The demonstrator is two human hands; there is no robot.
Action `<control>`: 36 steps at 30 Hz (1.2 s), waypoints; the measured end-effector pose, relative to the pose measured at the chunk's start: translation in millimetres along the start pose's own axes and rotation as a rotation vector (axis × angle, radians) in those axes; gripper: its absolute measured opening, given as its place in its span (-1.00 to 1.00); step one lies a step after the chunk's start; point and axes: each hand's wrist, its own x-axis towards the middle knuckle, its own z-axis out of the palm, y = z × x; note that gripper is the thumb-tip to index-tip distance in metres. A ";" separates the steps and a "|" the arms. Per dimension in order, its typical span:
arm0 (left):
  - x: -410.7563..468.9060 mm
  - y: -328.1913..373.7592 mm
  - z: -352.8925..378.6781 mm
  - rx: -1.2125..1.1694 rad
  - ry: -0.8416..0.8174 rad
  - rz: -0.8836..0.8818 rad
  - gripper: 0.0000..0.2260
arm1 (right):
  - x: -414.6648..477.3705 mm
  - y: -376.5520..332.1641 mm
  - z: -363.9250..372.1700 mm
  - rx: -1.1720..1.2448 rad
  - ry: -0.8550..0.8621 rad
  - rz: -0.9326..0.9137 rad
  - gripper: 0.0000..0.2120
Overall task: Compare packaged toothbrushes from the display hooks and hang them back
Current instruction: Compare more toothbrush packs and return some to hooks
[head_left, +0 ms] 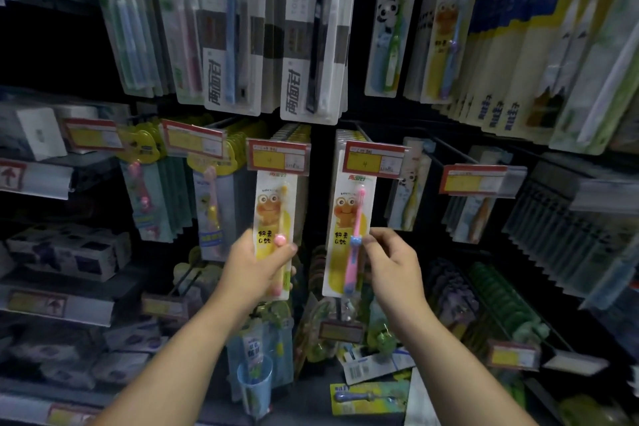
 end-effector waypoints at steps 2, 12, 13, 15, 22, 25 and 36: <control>2.4 -3.3 1.9 0.015 0.004 -0.022 -0.83 | 0.1 0.1 1.2 -0.026 -0.005 -0.008 -0.81; 1.4 -25.5 -30.0 0.326 -0.158 -0.254 -0.48 | -2.6 -4.8 -5.4 -0.177 -0.025 0.009 -0.82; -2.6 -28.3 -33.4 0.421 -0.179 -0.295 -0.43 | -4.8 -5.3 -8.3 -0.210 -0.024 0.019 -0.79; -15.7 -28.9 -36.2 0.671 -0.223 -0.328 -0.40 | -12.7 -6.7 -14.1 -0.294 -0.054 0.044 -0.67; -48.7 24.5 -18.1 1.058 -0.321 0.085 -0.47 | -35.9 -34.8 -39.1 -0.639 -0.205 -0.108 -0.55; -55.1 70.0 -3.1 1.124 -0.349 0.215 -0.49 | -38.6 -59.6 -60.3 -0.777 -0.249 -0.214 -0.43; -66.6 203.4 53.6 0.901 -0.280 0.688 -0.82 | -26.8 -159.5 -132.6 -0.815 -0.104 -0.418 -0.52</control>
